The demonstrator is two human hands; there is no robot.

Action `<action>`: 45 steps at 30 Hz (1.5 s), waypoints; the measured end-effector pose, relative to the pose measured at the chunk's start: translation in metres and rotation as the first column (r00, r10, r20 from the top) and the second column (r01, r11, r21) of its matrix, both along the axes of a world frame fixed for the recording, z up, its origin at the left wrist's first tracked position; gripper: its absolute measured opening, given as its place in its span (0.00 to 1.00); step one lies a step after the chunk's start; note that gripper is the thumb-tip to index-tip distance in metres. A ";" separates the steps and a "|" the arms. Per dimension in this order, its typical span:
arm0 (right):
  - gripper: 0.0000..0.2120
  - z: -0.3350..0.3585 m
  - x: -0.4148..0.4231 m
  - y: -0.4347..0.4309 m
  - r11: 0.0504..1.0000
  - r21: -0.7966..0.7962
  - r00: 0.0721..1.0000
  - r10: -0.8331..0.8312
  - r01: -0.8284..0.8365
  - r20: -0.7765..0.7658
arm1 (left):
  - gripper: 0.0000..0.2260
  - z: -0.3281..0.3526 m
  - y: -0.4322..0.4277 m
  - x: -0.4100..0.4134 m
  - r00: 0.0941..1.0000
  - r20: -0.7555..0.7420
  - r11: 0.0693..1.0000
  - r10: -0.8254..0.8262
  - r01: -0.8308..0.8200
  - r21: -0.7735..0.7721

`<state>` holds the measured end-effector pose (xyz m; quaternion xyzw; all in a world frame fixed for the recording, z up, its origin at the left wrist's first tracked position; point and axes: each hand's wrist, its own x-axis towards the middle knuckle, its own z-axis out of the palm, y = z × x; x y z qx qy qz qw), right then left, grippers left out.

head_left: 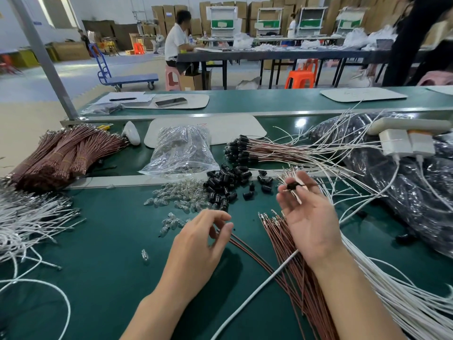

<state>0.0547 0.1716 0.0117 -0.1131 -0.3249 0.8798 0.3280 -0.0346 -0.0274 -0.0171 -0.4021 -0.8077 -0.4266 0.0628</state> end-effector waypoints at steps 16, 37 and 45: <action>0.18 -0.005 0.001 0.005 0.995 0.080 0.991 -0.065 0.056 0.117 | 0.05 -0.006 0.001 -0.002 0.989 -0.125 0.972 -0.073 0.042 -0.233; 0.17 0.002 0.009 0.011 0.821 0.153 0.811 -0.569 0.550 0.136 | 0.08 -0.008 0.001 -0.004 0.998 -0.042 0.983 -0.048 0.040 -0.177; 0.14 0.004 0.010 0.017 0.730 0.121 0.718 -0.684 0.673 0.130 | 0.08 0.006 0.016 0.006 0.999 0.046 0.997 -0.030 0.033 -0.065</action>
